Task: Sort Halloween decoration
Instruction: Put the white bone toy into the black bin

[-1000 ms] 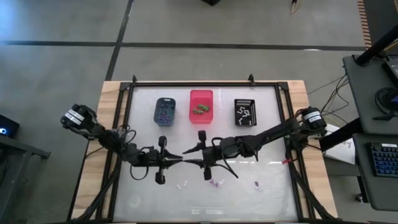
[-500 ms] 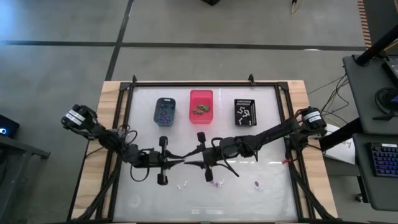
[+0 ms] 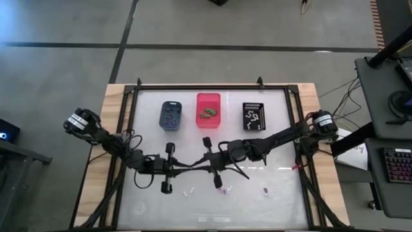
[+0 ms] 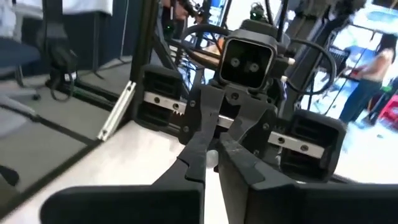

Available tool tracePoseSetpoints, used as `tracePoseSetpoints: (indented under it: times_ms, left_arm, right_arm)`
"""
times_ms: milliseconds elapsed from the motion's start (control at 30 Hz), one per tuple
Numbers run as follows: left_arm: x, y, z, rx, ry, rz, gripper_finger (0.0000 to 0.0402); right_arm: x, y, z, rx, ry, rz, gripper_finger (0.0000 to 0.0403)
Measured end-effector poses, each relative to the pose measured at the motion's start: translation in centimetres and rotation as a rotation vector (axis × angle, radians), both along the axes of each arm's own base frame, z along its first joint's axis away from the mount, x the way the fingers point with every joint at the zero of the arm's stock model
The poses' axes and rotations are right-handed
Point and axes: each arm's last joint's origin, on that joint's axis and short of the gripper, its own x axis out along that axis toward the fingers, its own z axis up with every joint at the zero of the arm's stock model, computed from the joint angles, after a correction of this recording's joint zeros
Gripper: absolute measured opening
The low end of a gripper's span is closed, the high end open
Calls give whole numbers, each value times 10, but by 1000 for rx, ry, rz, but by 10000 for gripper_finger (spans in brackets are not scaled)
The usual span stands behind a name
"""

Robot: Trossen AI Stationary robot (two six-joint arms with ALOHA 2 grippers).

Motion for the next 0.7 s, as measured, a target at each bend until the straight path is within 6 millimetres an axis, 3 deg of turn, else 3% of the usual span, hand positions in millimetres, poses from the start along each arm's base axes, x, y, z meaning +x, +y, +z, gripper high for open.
tracePoseSetpoints:
  times_ms: [367, 700]
  left_arm:
    - [0, 1, -2, -43, 19, 11, 88]
    - [-5, 7, -15, -82, 93, 88, 171]
  right_arm:
    - [3, -12, -1, 117, 42, -30, 10]
    - [2, -23, -3, 170, 123, -77, 9]
